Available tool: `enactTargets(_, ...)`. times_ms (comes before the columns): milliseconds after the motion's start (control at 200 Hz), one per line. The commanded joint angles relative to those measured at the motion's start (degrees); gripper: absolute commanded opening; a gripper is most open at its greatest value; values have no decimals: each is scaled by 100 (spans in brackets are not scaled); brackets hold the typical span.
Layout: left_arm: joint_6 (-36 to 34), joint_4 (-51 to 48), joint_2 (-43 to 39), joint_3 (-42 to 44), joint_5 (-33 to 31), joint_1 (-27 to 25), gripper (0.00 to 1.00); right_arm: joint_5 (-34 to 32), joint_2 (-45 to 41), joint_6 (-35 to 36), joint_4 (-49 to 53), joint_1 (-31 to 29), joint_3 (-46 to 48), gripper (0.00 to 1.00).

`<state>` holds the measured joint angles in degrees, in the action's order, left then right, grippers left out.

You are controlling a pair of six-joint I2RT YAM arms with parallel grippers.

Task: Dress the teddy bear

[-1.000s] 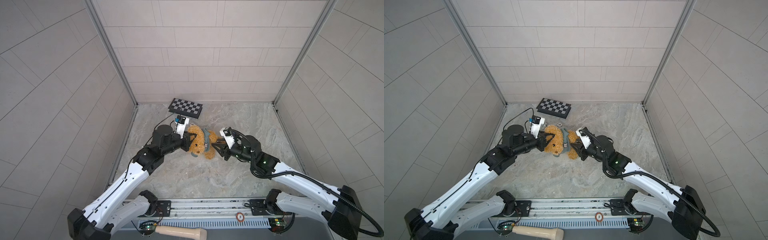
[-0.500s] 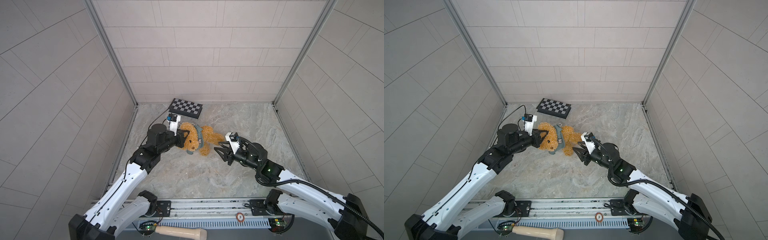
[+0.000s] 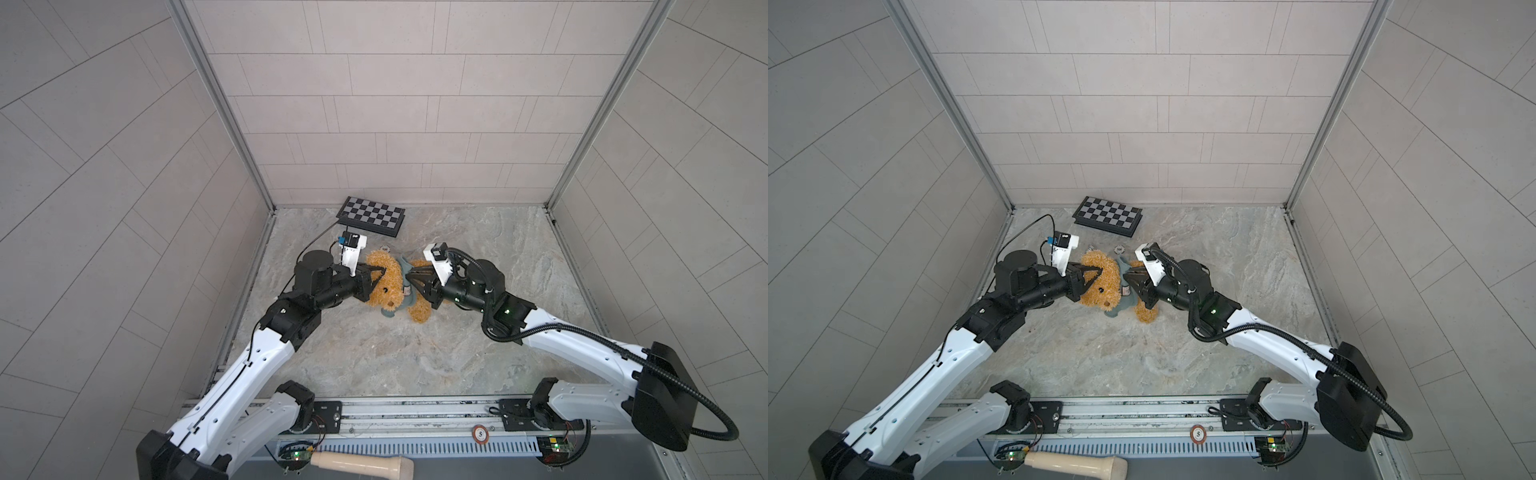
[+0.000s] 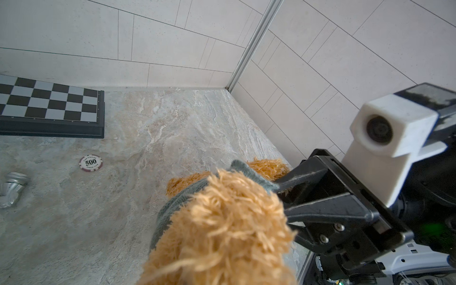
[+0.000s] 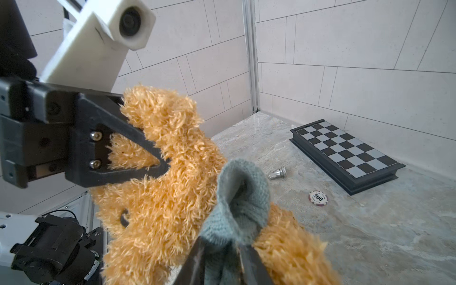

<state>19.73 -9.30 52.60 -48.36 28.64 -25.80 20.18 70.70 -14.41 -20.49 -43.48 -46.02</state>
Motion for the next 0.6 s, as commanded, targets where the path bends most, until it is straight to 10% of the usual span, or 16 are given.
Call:
enactTargets(0, -4, 403, -84, -29, 188, -8, 0, 4, 71, -121, -143, -7, -58, 25)
enactTargets(280, -8, 428, -36, -30, 142, 2, 0, -180, -496, -356, -367, -38, 618, 50)
enactTargets(596, 31, 460, -16, -37, 229, -30, 0, -267, -337, -352, -400, -28, 604, 25)
